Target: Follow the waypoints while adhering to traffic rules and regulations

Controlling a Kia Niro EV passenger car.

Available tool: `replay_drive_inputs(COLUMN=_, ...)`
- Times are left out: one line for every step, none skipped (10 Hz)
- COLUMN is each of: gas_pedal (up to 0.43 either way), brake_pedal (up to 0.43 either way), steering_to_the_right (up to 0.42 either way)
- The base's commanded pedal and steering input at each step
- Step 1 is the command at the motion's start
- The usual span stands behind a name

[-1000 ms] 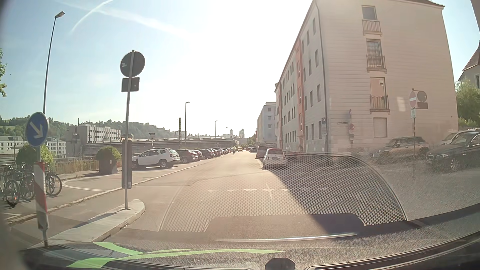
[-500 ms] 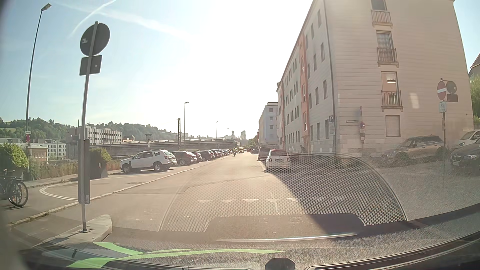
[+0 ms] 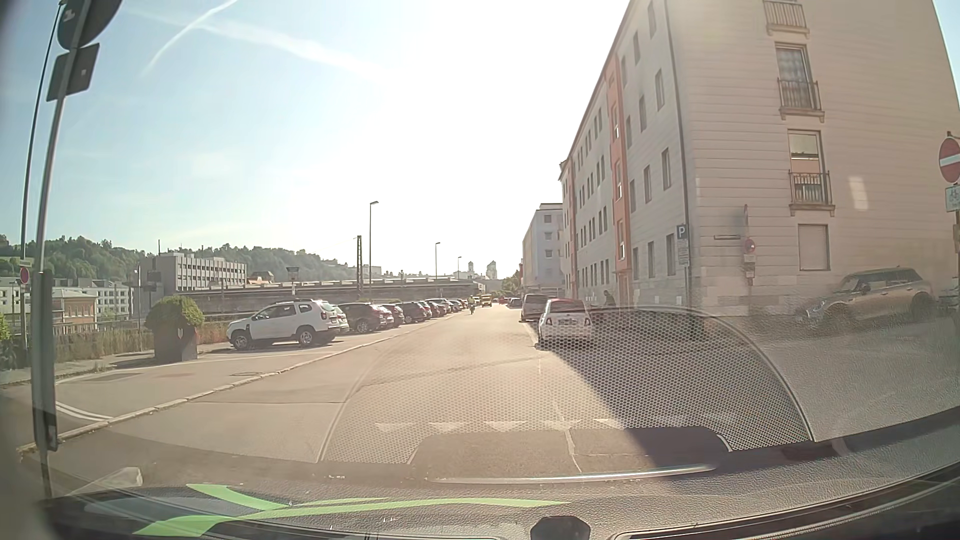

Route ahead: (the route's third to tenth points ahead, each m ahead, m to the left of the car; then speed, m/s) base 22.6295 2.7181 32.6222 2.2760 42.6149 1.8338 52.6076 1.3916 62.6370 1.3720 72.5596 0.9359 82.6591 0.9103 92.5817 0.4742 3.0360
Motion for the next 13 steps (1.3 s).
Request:
replay_drive_inputs(gas_pedal=0.000, brake_pedal=0.146, steering_to_the_right=-0.025)
replay_drive_inputs(gas_pedal=0.000, brake_pedal=0.146, steering_to_the_right=-0.025)
replay_drive_inputs(gas_pedal=0.000, brake_pedal=0.128, steering_to_the_right=-0.025)
replay_drive_inputs(gas_pedal=0.000, brake_pedal=0.116, steering_to_the_right=-0.025)
replay_drive_inputs(gas_pedal=0.000, brake_pedal=0.104, steering_to_the_right=-0.025)
replay_drive_inputs(gas_pedal=0.000, brake_pedal=0.098, steering_to_the_right=-0.025)
replay_drive_inputs(gas_pedal=0.000, brake_pedal=0.098, steering_to_the_right=-0.025)
replay_drive_inputs(gas_pedal=0.000, brake_pedal=0.098, steering_to_the_right=-0.025)
replay_drive_inputs(gas_pedal=0.000, brake_pedal=0.091, steering_to_the_right=-0.025)
replay_drive_inputs(gas_pedal=0.000, brake_pedal=0.091, steering_to_the_right=-0.025)
replay_drive_inputs(gas_pedal=0.000, brake_pedal=0.085, steering_to_the_right=-0.025)
replay_drive_inputs(gas_pedal=0.000, brake_pedal=0.079, steering_to_the_right=-0.025)
replay_drive_inputs(gas_pedal=0.000, brake_pedal=0.006, steering_to_the_right=-0.025)
